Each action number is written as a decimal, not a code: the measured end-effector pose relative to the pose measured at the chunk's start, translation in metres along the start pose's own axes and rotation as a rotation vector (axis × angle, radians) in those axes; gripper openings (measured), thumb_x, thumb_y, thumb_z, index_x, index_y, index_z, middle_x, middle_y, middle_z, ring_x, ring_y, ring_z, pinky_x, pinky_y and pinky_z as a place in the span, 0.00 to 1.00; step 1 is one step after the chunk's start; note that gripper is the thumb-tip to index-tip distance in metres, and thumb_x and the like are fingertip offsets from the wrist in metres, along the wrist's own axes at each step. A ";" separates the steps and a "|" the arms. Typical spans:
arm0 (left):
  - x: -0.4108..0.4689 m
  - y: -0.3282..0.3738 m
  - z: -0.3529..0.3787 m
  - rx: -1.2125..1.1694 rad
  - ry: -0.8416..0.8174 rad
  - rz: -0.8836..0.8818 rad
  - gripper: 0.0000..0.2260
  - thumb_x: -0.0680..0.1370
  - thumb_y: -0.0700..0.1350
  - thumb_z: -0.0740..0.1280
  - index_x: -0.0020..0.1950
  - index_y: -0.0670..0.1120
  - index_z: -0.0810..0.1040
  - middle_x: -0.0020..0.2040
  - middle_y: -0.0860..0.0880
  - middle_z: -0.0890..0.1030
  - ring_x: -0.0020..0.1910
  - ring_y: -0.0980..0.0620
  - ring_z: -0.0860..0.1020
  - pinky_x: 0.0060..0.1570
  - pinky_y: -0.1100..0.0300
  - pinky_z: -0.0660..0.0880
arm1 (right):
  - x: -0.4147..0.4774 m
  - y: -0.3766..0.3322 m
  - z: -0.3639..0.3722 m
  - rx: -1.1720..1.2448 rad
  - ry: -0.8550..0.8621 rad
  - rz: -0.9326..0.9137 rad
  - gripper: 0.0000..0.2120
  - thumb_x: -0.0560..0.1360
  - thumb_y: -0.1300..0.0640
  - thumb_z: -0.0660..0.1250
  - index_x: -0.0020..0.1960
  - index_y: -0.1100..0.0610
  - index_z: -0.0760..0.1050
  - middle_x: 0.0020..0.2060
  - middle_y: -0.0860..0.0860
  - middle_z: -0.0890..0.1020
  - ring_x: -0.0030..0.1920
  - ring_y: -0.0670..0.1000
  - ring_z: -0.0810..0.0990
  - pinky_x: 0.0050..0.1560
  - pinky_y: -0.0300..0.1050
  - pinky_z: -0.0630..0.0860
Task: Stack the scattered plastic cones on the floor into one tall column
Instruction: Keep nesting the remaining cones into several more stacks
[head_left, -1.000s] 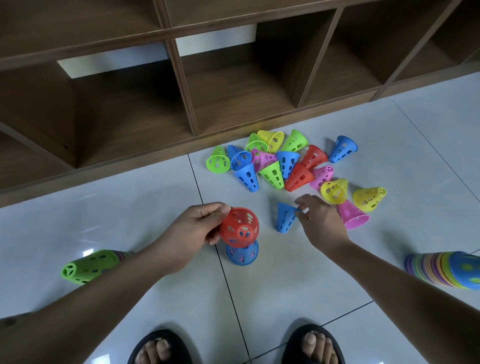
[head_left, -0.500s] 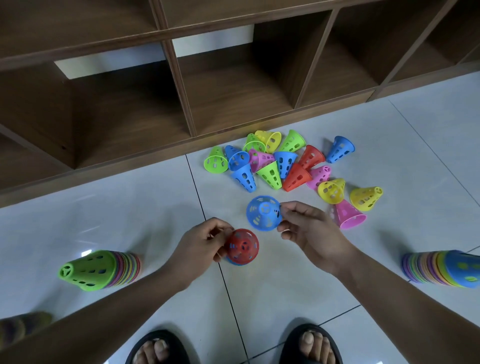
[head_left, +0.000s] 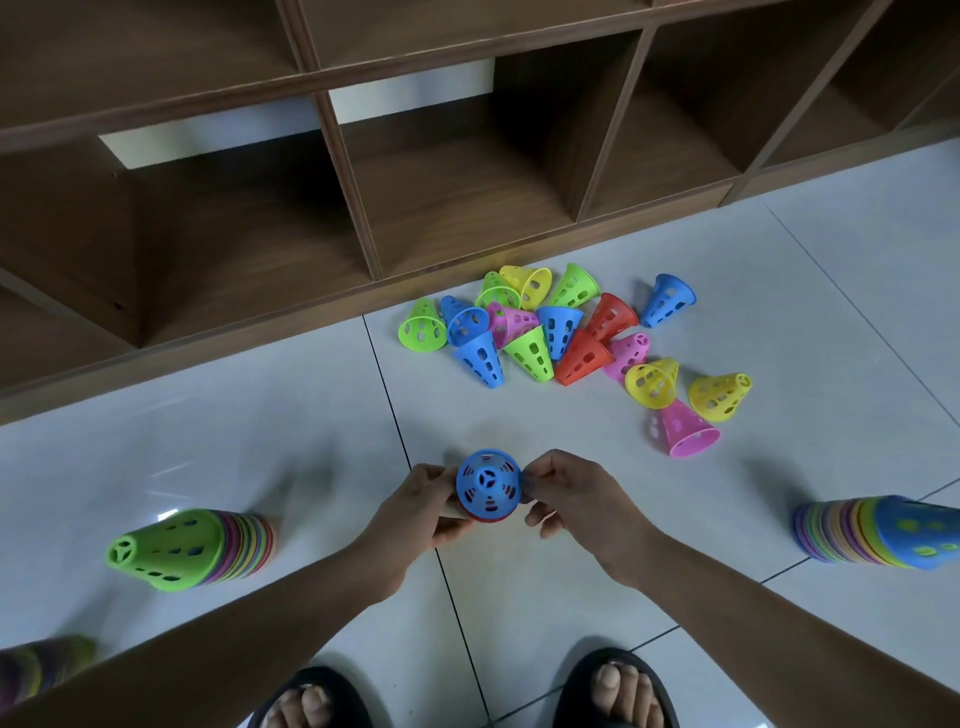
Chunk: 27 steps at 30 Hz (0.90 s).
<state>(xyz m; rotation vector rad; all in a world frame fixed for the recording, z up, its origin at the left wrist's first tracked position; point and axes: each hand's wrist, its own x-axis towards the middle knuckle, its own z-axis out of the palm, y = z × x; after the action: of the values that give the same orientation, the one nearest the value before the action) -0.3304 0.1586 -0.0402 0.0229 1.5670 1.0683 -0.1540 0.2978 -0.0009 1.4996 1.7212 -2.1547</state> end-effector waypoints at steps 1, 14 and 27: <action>0.002 0.001 0.003 0.015 -0.020 0.007 0.17 0.81 0.56 0.72 0.63 0.45 0.79 0.53 0.44 0.88 0.54 0.44 0.88 0.61 0.48 0.84 | 0.002 0.000 -0.002 -0.015 0.028 -0.003 0.04 0.81 0.59 0.70 0.51 0.60 0.81 0.46 0.57 0.86 0.39 0.51 0.84 0.41 0.48 0.79; 0.048 0.050 0.006 0.271 -0.044 0.193 0.07 0.86 0.54 0.66 0.62 0.56 0.79 0.64 0.47 0.83 0.57 0.43 0.86 0.53 0.55 0.80 | 0.013 0.003 -0.087 -0.110 0.541 -0.165 0.08 0.80 0.60 0.67 0.56 0.49 0.79 0.50 0.49 0.83 0.38 0.49 0.87 0.41 0.50 0.83; 0.092 0.138 -0.018 0.444 0.105 0.381 0.22 0.84 0.55 0.68 0.78 0.65 0.68 0.67 0.53 0.79 0.62 0.51 0.82 0.64 0.46 0.80 | 0.000 0.045 -0.140 -0.521 0.643 -0.092 0.13 0.80 0.58 0.67 0.60 0.42 0.76 0.50 0.43 0.86 0.36 0.43 0.86 0.38 0.43 0.76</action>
<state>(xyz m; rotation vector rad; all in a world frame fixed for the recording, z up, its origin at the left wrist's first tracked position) -0.4459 0.2785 -0.0265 0.5950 1.9179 0.9979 -0.0383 0.3855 -0.0269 2.0750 2.3088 -1.1256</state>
